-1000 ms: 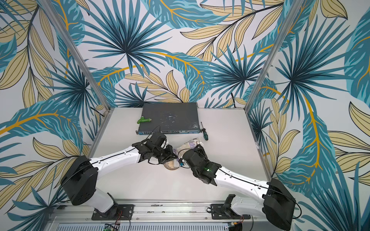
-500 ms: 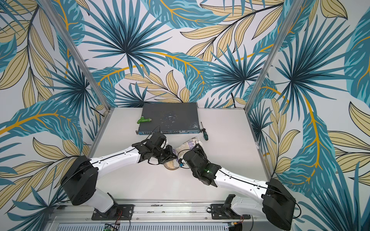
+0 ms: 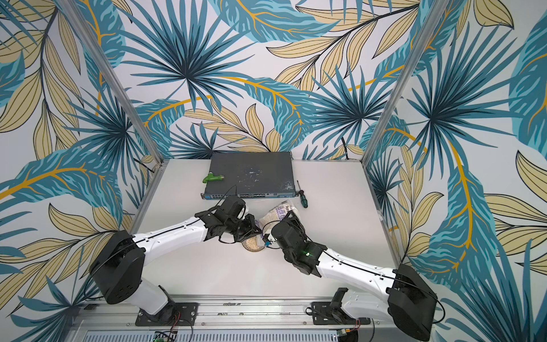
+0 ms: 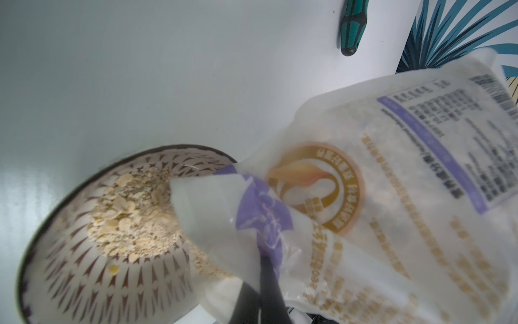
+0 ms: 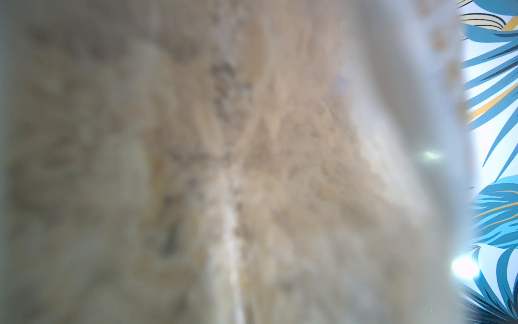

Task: Pour the oats into the breakfast bowl
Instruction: Pour the oats into the bowl.

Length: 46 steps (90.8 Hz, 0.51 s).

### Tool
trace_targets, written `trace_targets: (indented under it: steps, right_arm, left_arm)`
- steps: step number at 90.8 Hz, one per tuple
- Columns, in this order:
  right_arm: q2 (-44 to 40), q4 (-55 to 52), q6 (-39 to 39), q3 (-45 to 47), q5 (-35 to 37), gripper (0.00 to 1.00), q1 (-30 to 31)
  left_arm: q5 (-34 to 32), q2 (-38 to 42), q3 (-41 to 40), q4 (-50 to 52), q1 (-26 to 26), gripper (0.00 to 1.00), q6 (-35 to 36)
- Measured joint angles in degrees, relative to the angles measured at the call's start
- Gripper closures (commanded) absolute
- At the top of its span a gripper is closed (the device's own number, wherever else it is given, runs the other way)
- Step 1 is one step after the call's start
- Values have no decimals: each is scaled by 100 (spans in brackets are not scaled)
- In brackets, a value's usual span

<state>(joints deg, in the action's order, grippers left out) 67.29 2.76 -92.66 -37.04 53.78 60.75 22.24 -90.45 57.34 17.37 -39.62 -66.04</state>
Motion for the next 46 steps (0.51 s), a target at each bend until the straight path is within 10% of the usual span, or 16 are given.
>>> trace_targets:
  steps: [46]
  right_arm:
    - [-20,22,-140,-2,-2,100,0]
  left_arm:
    - [13,-11,-109,-166,0,100,4]
